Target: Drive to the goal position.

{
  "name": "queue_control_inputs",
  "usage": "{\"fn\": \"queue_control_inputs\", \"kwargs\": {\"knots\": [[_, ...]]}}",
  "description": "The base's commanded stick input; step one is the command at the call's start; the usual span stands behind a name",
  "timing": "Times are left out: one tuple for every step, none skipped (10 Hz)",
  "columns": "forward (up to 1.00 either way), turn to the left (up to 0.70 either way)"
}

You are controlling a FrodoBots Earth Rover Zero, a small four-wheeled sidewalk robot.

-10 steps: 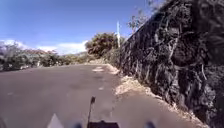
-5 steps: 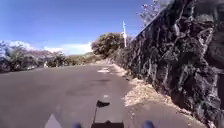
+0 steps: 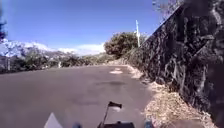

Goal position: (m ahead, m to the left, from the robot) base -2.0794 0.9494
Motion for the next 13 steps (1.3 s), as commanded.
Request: {"fn": "queue_control_inputs", "kwargs": {"knots": [[1.00,0.00],[1.00,0.00],[1.00,0.00],[1.00,0.00],[1.00,0.00],[1.00,0.00],[1.00,0.00],[0.00,1.00],[0.00,1.00],[0.00,1.00],[0.00,1.00],[0.00,1.00],[0.00,1.00]]}}
